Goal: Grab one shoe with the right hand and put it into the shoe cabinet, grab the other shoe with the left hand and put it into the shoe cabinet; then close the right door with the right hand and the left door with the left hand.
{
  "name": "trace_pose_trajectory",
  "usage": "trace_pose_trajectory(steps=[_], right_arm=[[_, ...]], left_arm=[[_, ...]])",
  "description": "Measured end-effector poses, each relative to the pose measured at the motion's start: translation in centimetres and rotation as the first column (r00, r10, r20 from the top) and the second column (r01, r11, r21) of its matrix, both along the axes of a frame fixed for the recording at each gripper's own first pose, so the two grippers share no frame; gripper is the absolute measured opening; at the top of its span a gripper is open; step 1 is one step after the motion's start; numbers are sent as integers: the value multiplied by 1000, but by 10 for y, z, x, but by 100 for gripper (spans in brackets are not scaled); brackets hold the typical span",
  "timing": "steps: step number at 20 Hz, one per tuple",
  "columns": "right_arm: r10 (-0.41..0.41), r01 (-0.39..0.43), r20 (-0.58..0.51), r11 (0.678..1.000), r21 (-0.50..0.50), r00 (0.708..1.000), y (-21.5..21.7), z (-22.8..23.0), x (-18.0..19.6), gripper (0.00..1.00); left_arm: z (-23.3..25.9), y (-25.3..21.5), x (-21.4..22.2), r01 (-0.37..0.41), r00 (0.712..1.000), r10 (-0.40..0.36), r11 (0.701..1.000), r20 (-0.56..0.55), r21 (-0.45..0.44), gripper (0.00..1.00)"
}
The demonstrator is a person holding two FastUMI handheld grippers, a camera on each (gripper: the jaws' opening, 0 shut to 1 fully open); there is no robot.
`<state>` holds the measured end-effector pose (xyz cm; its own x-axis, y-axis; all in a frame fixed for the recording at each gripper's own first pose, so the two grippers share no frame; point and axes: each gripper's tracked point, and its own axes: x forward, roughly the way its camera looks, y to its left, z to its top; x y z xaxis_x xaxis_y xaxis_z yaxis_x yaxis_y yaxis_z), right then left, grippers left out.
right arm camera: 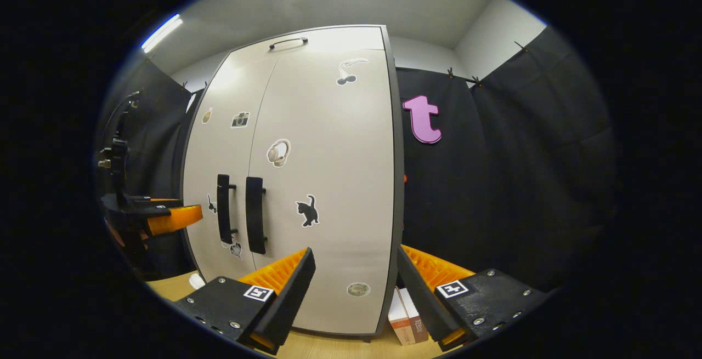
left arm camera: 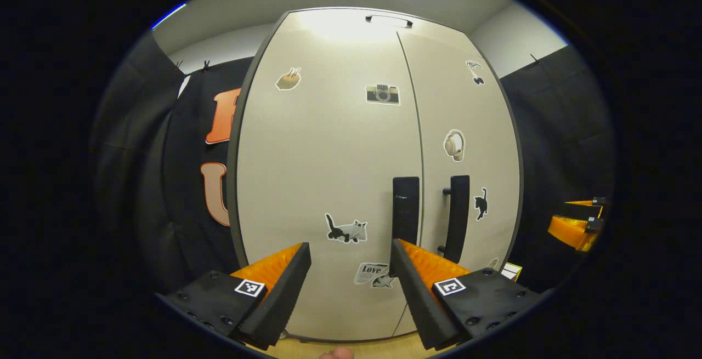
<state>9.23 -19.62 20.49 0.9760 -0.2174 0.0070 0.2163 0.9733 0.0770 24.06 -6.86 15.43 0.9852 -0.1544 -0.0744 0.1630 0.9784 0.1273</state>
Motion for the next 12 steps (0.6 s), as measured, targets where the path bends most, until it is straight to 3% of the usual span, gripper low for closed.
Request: trace_pose_trajectory(steps=[2,12], right_arm=[[11,-11,-8,1000,8,1000,6,-5,5,92],[61,-62,22,998,20,998,35,10,17,92]], left_arm=[[2,7,-14,-19,1000,19,1000,-3,-2,99],[3,48,-42,-101,995,100,995,-13,-27,96]])
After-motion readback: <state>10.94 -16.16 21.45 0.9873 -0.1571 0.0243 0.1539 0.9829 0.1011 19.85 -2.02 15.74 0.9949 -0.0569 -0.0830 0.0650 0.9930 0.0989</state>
